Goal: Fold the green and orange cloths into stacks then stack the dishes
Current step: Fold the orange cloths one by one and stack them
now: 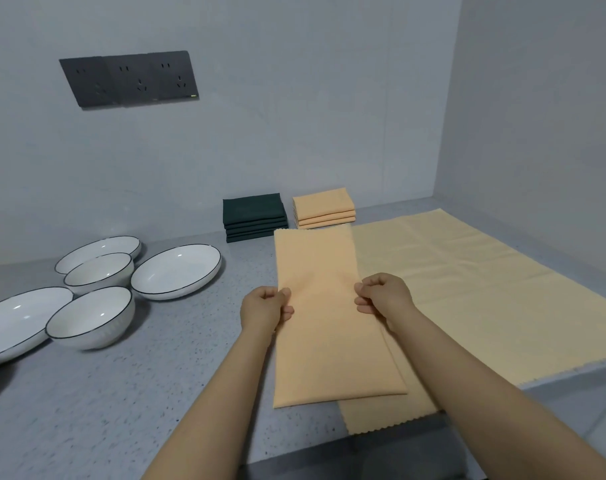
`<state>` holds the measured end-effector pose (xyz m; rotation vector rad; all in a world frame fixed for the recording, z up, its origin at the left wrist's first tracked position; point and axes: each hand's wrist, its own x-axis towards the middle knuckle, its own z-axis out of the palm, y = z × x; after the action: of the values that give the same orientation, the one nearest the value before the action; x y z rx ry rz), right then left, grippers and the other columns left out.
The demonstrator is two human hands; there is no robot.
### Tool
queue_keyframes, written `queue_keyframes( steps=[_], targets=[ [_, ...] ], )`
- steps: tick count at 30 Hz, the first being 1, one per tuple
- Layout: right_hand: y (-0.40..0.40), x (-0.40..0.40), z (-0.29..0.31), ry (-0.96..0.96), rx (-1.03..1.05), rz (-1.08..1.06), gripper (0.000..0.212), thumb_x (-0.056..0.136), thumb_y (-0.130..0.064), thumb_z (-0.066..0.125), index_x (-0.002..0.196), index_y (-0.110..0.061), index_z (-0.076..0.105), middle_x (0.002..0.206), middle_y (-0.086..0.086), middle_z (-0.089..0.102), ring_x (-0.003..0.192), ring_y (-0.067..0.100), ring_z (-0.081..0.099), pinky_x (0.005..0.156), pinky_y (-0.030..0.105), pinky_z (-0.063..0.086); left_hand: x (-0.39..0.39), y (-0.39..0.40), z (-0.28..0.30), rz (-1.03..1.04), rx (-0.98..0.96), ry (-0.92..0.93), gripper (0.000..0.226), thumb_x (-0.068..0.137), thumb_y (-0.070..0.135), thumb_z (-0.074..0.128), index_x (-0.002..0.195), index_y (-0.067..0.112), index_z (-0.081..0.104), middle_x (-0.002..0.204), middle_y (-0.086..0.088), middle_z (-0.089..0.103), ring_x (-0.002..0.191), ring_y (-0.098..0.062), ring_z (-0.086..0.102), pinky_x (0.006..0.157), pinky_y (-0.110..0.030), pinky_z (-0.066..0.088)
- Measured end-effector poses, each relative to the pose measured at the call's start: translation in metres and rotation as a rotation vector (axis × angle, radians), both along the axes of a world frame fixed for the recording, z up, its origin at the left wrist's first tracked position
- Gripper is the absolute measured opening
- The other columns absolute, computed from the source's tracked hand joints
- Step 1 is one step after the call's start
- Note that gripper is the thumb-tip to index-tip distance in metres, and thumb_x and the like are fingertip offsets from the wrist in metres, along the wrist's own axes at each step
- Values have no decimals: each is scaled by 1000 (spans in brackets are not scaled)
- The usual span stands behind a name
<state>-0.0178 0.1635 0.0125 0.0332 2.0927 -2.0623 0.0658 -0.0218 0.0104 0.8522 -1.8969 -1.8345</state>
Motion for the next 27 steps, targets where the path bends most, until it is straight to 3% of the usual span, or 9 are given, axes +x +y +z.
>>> queue_keyframes(
  steps=[4, 7, 9, 12, 14, 17, 21, 24, 27],
  targets=[
    [9, 1, 5, -29, -63, 84, 24, 95, -26, 55, 83, -5, 56, 81, 8, 52, 68, 21, 63, 67, 32, 59, 11, -5, 9, -93, 58, 27, 27, 91, 33, 62, 80, 9, 56, 63, -4, 68, 69, -23, 67, 81, -35, 54],
    [13, 1, 6, -78, -113, 104, 35, 98, -35, 47, 86, -4, 59, 78, 9, 57, 72, 24, 65, 71, 36, 58, 17, -4, 16, -96, 232, 96, 42, 99, 41, 45, 80, 6, 57, 68, -8, 66, 69, -27, 65, 74, -35, 58],
    [16, 4, 7, -71, -119, 107, 37, 98, -35, 47, 80, -3, 59, 73, 10, 61, 71, 25, 64, 73, 36, 57, 22, -5, 16, -95, 243, 98, 49, 101, 41, 37, 73, 6, 56, 63, -11, 67, 68, -27, 65, 74, -35, 56],
    [20, 10, 6, 18, -7, 130, 33, 94, -32, 55, 74, -6, 62, 66, 6, 60, 63, 20, 55, 60, 25, 48, 33, -6, 12, -119, 100, 81, 44, 101, 33, 39, 69, 9, 58, 56, -4, 66, 62, -18, 64, 80, -36, 53],
    [22, 14, 4, 87, 105, 168, 27, 89, -28, 63, 68, -10, 62, 71, 2, 64, 65, 16, 56, 62, 24, 43, 39, -5, 10, -158, -78, 62, 42, 99, 26, 44, 63, 12, 61, 58, 2, 62, 57, -11, 58, 68, -27, 50],
    [23, 21, 4, 192, 247, 214, 13, 81, -19, 72, 73, -11, 65, 81, 0, 68, 75, 13, 61, 72, 24, 45, 47, -2, 7, -228, -247, 30, 36, 97, 25, 48, 75, 7, 69, 76, -5, 65, 69, -17, 56, 65, -24, 44],
    [23, 26, 3, 260, 302, 247, 10, 77, -9, 74, 81, -14, 65, 75, -5, 60, 70, 9, 54, 65, 16, 41, 53, 2, 5, -262, -392, 19, 26, 94, 21, 53, 81, 6, 69, 82, 2, 67, 75, -13, 58, 63, -16, 42],
    [22, 28, 3, 342, 395, 259, 13, 78, -7, 72, 88, -13, 66, 76, -12, 55, 64, 0, 46, 56, 7, 34, 54, 5, 0, -283, -542, 3, 16, 90, 16, 57, 79, 17, 69, 92, 6, 66, 87, -8, 59, 70, -16, 40],
    [23, 30, 2, 454, 535, 293, 15, 79, -8, 70, 94, -10, 68, 82, -13, 51, 72, -2, 47, 61, 5, 36, 55, 6, -1, -298, -643, -21, 15, 87, 12, 60, 79, 24, 66, 94, 6, 57, 87, -10, 54, 68, -10, 36]
  ],
)
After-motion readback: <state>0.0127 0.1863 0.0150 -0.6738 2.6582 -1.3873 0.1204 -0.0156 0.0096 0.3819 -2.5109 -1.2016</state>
